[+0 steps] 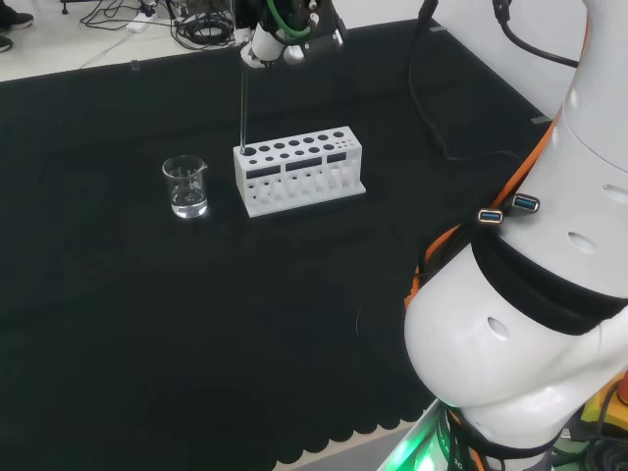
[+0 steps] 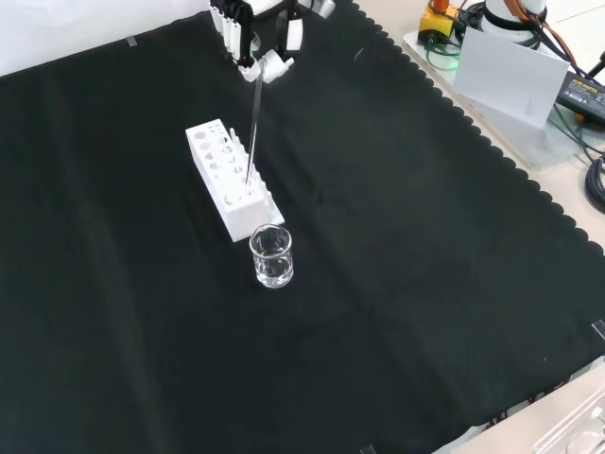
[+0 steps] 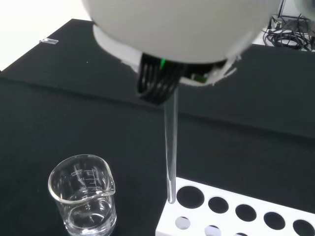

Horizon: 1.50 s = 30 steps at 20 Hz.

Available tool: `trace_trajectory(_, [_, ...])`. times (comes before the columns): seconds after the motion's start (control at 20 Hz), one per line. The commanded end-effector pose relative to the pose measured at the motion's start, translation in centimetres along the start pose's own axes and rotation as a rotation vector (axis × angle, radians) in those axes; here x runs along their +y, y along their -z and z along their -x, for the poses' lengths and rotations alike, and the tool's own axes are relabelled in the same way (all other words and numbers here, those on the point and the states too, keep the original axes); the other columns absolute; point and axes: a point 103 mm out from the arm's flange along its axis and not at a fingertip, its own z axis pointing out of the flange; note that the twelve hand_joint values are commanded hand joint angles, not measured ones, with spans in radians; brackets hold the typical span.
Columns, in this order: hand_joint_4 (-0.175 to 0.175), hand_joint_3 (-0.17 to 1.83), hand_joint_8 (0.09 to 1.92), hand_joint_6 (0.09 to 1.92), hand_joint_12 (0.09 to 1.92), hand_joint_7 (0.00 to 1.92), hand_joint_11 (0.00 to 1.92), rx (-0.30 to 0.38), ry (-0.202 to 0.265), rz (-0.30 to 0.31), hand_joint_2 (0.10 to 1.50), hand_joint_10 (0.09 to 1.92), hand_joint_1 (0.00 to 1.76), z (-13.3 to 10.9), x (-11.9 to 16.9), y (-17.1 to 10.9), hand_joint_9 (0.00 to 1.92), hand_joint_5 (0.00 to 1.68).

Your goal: Put the glass rod back on the white test tube rack.

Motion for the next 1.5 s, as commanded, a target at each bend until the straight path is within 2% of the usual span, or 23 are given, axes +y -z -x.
trace_trajectory(0.05, [-0.175,0.98,0.52,0.58,0.84,1.47,1.68,0.01,-0.01,0.007,0.42,0.23,1.34,1.0,-0.8,-0.2,1.89,1.4])
trace_trajectory(0.15, [-0.175,0.98,0.52,0.58,0.84,1.47,1.68,-0.014,-0.015,-0.001,0.42,0.23,1.34,0.7,-0.8,0.1,1.89,1.4])
trace_trajectory(0.3, [-0.175,0.98,0.52,0.58,0.84,1.47,1.68,0.003,-0.011,-0.011,0.42,0.23,1.34,0.9,-0.9,0.0,1.89,1.4])
trace_trajectory(0.35, [-0.175,0.98,0.52,0.58,0.84,1.47,1.68,0.02,0.009,0.004,0.42,0.23,1.34,0.8,-0.8,-0.2,1.89,1.4])
trace_trajectory(0.6, [-0.175,0.98,0.52,0.58,0.84,1.47,1.68,0.035,0.02,0.017,0.42,0.23,1.34,1.1,-0.9,-0.5,1.89,1.4])
trace_trajectory(0.8, [-0.175,0.98,0.52,0.58,0.84,1.47,1.68,0.004,0.003,-0.008,0.42,0.24,1.34,0.8,-0.6,-0.6,1.89,1.4])
trace_trajectory(0.9, [-0.175,0.98,0.52,0.58,0.84,1.47,1.68,0.009,-0.001,-0.015,0.42,0.24,1.34,0.8,-0.6,-0.7,1.89,1.4])
trace_trajectory(1.0, [-0.175,0.98,0.52,0.58,0.84,1.47,1.68,0.038,0.017,-0.014,0.42,0.24,1.34,1.0,-0.6,-0.7,1.89,1.4])
trace_trajectory(1.2, [-0.175,0.98,0.52,0.58,0.84,1.47,1.68,0.029,-0.016,-0.016,0.42,0.24,1.34,2.0,-0.7,-1.0,1.89,1.4])
trace_trajectory(1.3, [-0.175,0.98,0.52,0.58,0.85,1.47,1.68,0.032,-0.001,-0.016,0.42,0.24,1.34,1.4,-0.3,-1.4,1.89,1.4])
trace_trajectory(1.5, [-0.175,0.98,0.52,0.58,0.85,1.47,1.68,0.043,0.003,-0.002,0.42,0.24,1.34,1.7,-0.6,-1.4,1.89,1.4])
